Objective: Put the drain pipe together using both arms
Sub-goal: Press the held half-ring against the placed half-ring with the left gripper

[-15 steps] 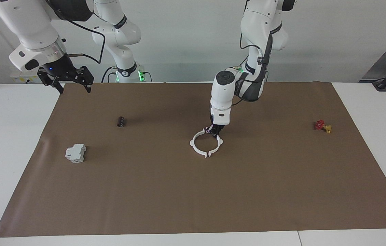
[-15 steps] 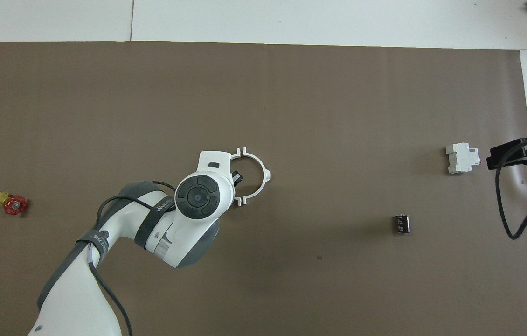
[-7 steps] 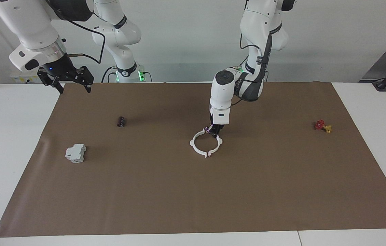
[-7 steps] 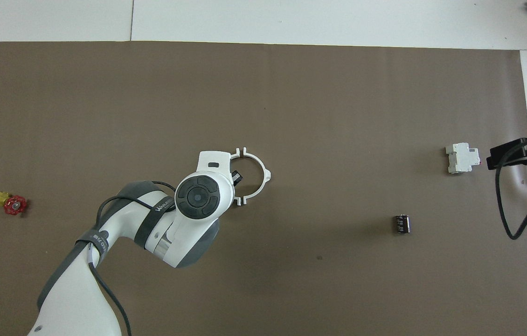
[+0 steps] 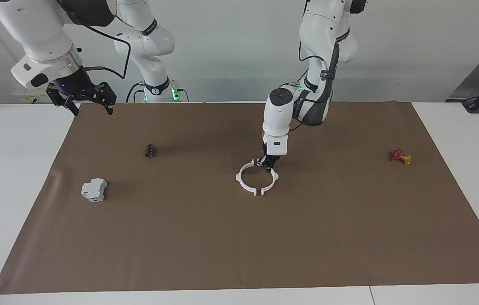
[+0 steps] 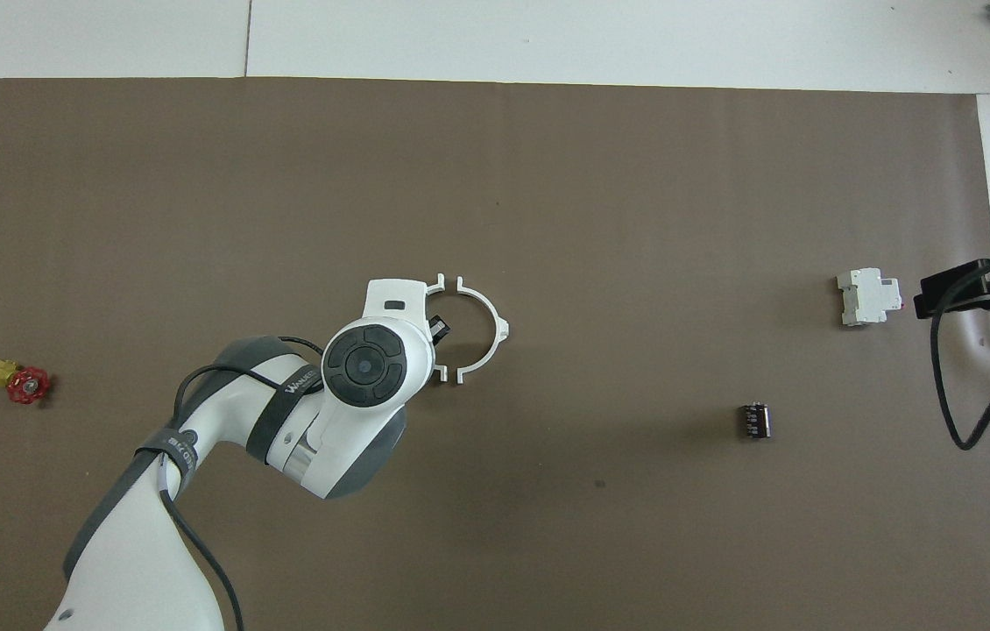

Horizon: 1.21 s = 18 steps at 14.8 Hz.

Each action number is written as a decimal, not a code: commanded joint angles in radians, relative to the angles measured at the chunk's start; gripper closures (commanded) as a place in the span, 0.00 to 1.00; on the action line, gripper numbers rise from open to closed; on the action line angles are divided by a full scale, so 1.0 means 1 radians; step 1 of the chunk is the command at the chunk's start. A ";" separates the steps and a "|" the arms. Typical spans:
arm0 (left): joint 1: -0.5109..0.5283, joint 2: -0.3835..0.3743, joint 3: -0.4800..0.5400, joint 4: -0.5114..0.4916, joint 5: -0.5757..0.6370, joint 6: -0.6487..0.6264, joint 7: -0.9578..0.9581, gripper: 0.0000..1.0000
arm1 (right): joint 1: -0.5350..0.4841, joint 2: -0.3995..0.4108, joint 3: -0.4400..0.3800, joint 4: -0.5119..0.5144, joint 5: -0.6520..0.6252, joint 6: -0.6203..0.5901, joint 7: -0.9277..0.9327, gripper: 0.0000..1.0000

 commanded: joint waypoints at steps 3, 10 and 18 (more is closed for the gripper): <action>-0.020 0.002 0.013 0.025 0.032 -0.028 -0.045 1.00 | -0.013 0.000 0.009 0.003 -0.003 -0.013 0.017 0.00; -0.022 0.021 0.013 0.036 0.033 -0.034 -0.065 1.00 | -0.013 0.000 0.009 0.003 -0.003 -0.015 0.017 0.00; -0.031 0.028 0.013 0.036 0.053 -0.034 -0.075 1.00 | -0.013 0.000 0.009 0.003 -0.003 -0.013 0.017 0.00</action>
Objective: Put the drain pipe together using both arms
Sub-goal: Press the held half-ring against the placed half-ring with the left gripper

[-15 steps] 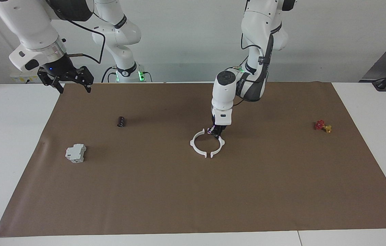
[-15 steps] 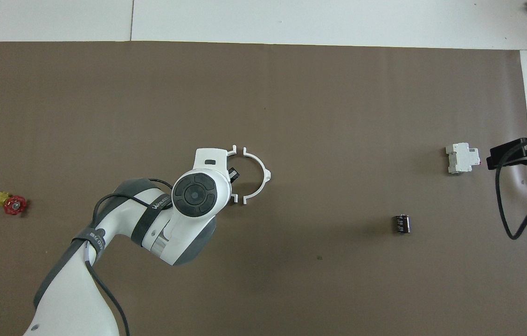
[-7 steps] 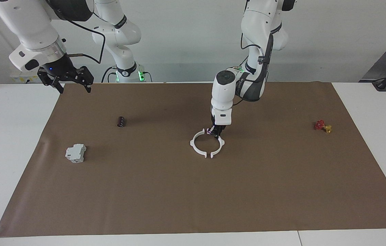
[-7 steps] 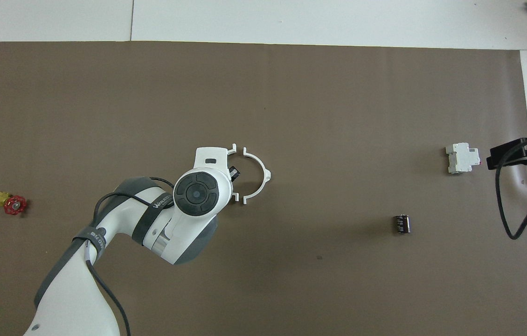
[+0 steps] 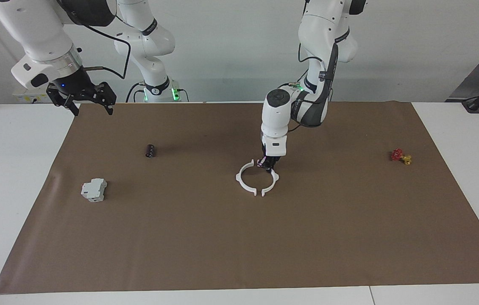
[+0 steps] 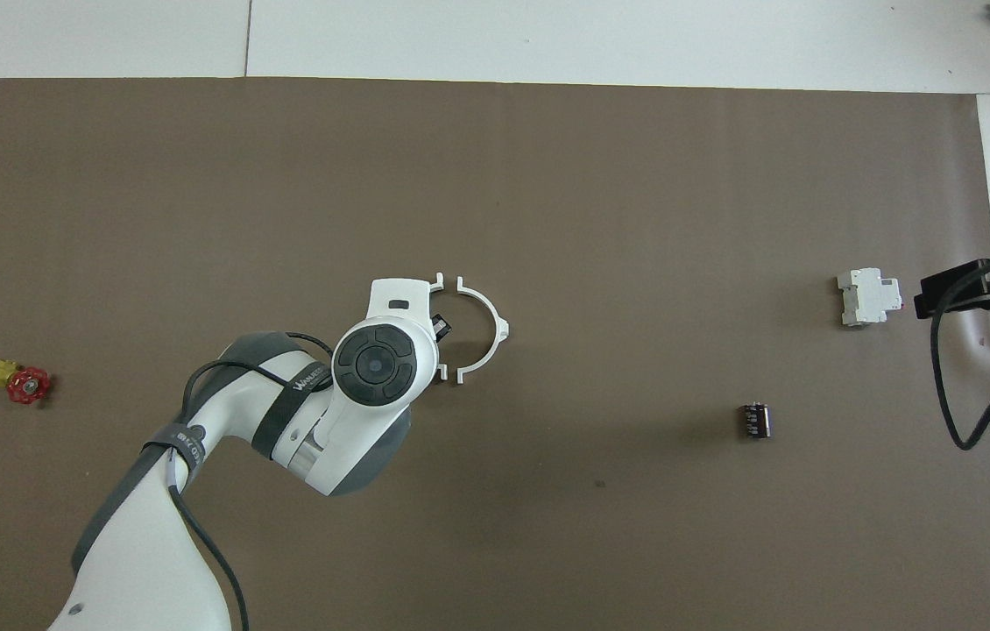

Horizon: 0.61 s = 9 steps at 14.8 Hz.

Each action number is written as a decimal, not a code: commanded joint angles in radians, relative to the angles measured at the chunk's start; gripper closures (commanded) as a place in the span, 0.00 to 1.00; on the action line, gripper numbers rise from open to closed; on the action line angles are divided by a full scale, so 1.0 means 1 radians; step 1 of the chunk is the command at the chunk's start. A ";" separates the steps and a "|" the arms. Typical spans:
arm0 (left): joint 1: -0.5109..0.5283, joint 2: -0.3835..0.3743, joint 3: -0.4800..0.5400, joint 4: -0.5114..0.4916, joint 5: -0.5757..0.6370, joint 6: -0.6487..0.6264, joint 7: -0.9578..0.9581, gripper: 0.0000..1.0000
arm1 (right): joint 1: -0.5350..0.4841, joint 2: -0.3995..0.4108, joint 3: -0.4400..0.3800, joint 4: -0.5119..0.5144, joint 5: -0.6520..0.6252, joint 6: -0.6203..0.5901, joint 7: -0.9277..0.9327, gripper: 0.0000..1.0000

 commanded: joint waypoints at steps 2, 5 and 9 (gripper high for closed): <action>-0.034 0.016 0.015 0.028 0.026 -0.021 -0.050 1.00 | -0.011 0.000 0.009 0.003 -0.003 -0.015 0.017 0.00; -0.034 0.022 0.015 0.034 0.031 -0.022 -0.057 1.00 | -0.013 0.000 0.009 0.003 -0.003 -0.013 0.017 0.00; -0.034 0.022 0.015 0.034 0.031 -0.022 -0.060 1.00 | -0.013 0.000 0.009 0.003 -0.003 -0.013 0.017 0.00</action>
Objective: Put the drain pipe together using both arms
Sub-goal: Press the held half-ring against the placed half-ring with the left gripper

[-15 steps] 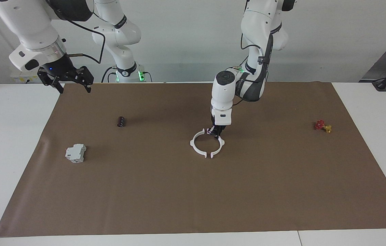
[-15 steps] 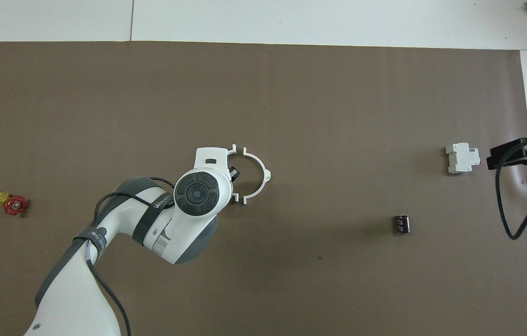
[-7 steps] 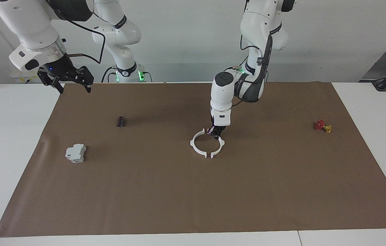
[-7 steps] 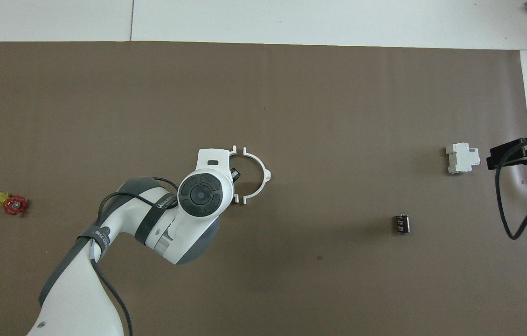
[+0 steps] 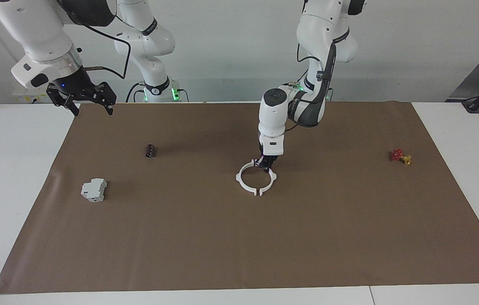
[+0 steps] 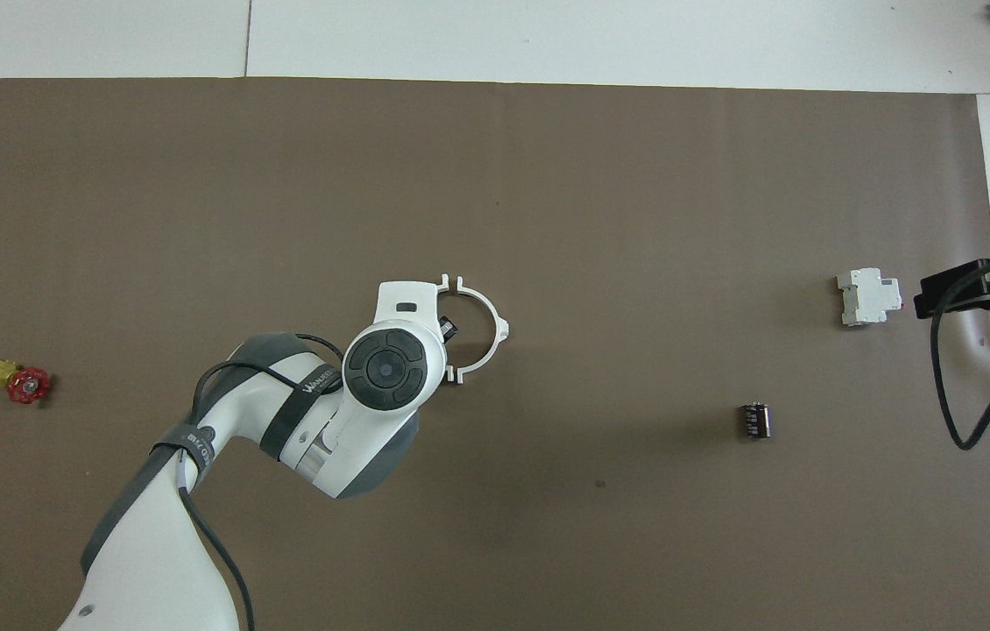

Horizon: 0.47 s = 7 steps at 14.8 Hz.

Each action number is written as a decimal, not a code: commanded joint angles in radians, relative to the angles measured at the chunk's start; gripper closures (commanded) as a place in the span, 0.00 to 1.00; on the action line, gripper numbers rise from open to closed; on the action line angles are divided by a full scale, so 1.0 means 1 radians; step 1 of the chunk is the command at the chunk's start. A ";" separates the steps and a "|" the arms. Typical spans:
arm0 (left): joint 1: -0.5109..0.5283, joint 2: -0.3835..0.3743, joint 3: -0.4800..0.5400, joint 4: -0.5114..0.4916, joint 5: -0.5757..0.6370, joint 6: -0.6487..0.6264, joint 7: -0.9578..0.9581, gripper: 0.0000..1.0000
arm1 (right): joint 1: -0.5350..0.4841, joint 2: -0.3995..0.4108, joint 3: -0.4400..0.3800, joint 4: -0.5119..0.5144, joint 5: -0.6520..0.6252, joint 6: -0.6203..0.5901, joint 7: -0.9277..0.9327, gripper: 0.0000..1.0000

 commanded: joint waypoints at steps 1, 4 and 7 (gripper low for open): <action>-0.020 0.017 0.016 0.026 0.026 -0.022 -0.030 1.00 | -0.013 0.000 0.009 0.003 -0.003 -0.013 0.017 0.00; -0.020 0.017 0.016 0.026 0.025 -0.022 -0.030 1.00 | -0.013 0.000 0.009 0.003 -0.003 -0.013 0.017 0.00; -0.020 0.017 0.016 0.028 0.038 -0.022 -0.030 1.00 | -0.013 0.000 0.009 0.003 -0.003 -0.013 0.017 0.00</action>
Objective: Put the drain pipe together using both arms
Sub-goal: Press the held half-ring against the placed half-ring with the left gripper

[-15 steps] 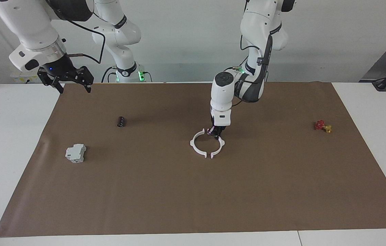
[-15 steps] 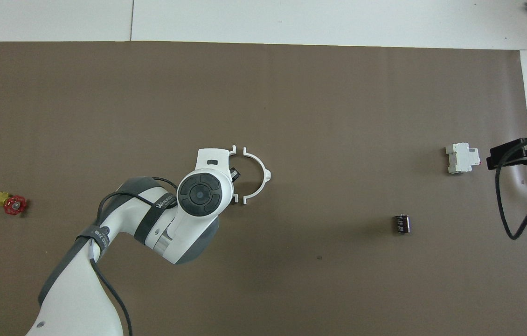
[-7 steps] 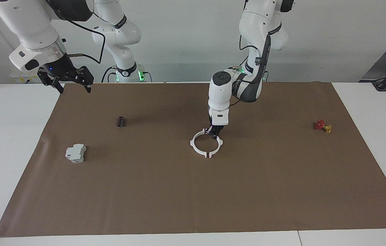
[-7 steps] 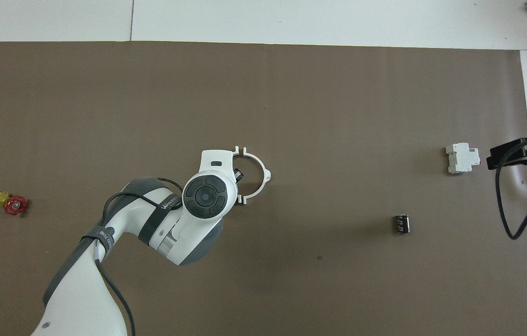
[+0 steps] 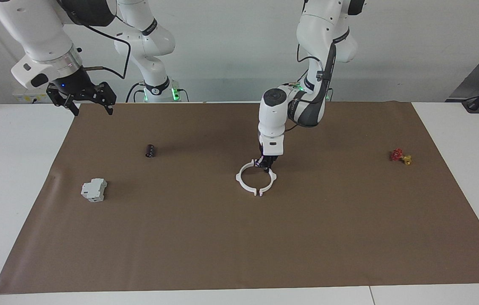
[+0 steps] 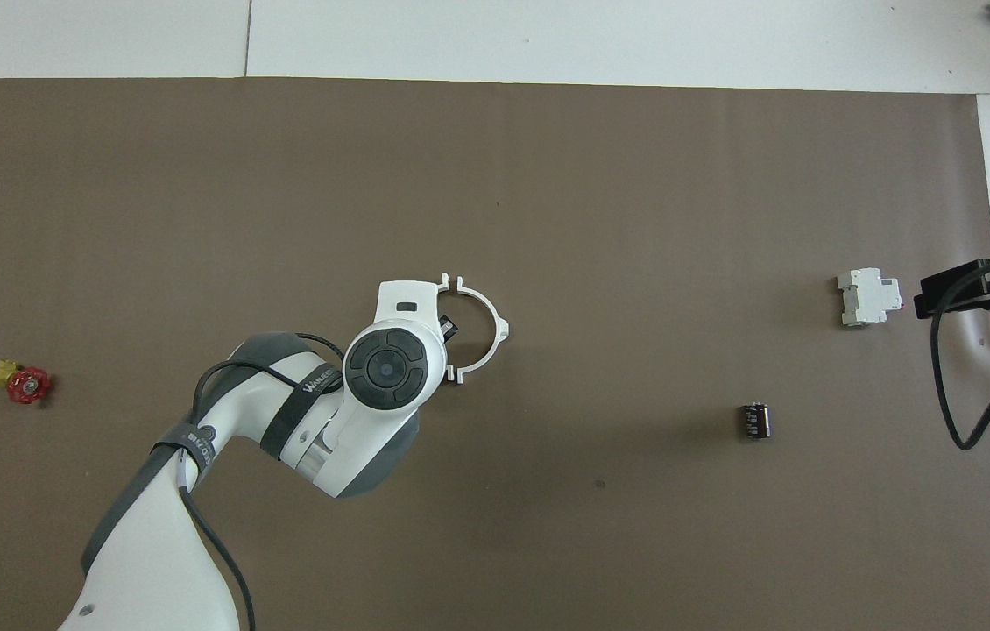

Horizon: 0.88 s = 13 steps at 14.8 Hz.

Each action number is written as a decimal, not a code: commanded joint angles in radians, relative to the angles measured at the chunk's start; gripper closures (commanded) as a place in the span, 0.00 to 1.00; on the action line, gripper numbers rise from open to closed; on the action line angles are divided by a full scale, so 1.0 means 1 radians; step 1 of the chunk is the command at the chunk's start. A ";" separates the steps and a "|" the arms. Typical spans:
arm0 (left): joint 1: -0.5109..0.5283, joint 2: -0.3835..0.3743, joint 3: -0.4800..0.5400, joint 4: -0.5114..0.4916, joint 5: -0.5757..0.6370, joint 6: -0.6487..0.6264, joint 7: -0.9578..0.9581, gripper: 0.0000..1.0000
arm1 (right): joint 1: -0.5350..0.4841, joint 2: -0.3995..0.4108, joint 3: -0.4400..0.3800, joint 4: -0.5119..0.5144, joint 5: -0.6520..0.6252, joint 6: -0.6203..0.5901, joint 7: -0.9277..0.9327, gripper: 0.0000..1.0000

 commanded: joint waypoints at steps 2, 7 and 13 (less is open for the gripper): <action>-0.020 0.020 0.016 0.033 0.040 -0.027 -0.028 1.00 | -0.013 0.000 0.009 0.003 -0.003 -0.013 0.017 0.00; -0.020 0.031 0.013 0.056 0.071 -0.047 -0.028 1.00 | -0.013 0.000 0.009 0.003 -0.003 -0.013 0.018 0.00; -0.018 0.033 0.016 0.056 0.080 -0.044 -0.028 1.00 | -0.013 0.000 0.009 0.003 -0.003 -0.013 0.018 0.00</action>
